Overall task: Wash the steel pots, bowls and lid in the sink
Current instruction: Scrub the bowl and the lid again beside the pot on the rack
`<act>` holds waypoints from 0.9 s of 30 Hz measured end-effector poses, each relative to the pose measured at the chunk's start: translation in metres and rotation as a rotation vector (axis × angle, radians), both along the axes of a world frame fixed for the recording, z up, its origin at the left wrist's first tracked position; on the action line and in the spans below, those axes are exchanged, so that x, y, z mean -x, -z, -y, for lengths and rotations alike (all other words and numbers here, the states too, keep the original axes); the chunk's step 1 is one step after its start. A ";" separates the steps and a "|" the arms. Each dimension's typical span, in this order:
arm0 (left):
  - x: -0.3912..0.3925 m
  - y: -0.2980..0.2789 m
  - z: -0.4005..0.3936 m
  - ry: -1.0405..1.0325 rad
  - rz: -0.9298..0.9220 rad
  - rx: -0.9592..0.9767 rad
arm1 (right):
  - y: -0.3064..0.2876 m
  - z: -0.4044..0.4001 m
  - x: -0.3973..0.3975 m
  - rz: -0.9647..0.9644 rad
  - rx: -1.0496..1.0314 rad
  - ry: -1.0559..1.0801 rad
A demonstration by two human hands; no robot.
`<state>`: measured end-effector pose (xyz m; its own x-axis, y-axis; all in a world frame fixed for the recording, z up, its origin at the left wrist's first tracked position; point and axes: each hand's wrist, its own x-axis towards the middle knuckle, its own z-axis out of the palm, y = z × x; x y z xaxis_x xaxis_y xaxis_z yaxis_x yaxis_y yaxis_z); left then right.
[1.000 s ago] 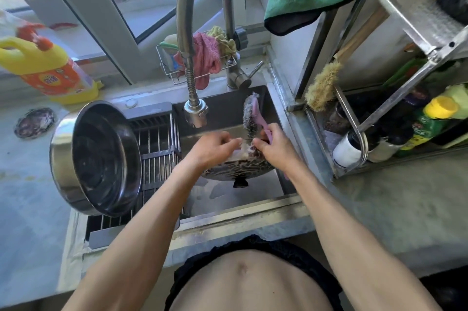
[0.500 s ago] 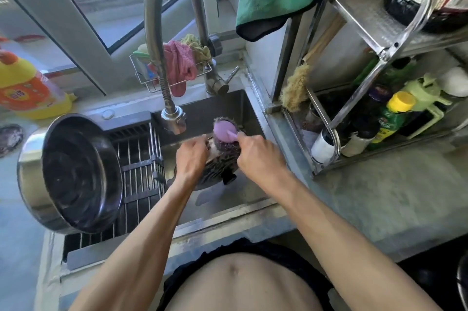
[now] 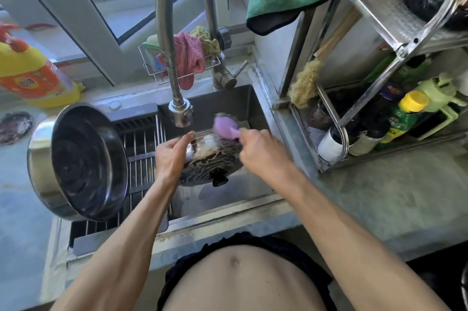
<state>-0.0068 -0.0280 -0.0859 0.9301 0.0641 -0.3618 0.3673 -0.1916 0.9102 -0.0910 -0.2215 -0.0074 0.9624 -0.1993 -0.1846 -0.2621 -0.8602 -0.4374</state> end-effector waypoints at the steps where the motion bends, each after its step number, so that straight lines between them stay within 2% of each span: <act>1: 0.002 0.000 0.000 -0.006 -0.013 0.031 | 0.001 -0.006 0.001 0.012 -0.033 -0.039; 5: 0.002 0.003 -0.011 -0.151 -0.091 0.211 | 0.011 0.030 -0.008 -0.072 -0.085 0.189; 6: 0.005 0.005 -0.011 -0.151 -0.113 0.220 | 0.013 0.029 -0.006 -0.077 -0.068 0.203; 10: 0.014 0.006 -0.002 -0.101 -0.144 0.185 | 0.006 -0.002 -0.004 -0.011 -0.089 0.020; 15: 0.009 0.002 -0.020 -0.153 -0.132 0.205 | 0.028 0.037 0.001 -0.125 -0.073 0.221; 19: 0.006 0.002 -0.022 -0.058 -0.119 0.131 | 0.019 0.007 -0.006 0.010 -0.169 0.030; 22: 0.007 0.000 -0.025 -0.072 -0.105 0.134 | 0.029 0.025 -0.006 -0.093 -0.074 0.134; 24: 0.003 -0.002 -0.021 -0.047 -0.104 0.112 | 0.030 0.025 -0.001 -0.088 0.032 0.145; 27: -0.002 0.000 0.003 0.036 -0.106 -0.009 | 0.018 -0.022 0.001 0.064 0.092 -0.115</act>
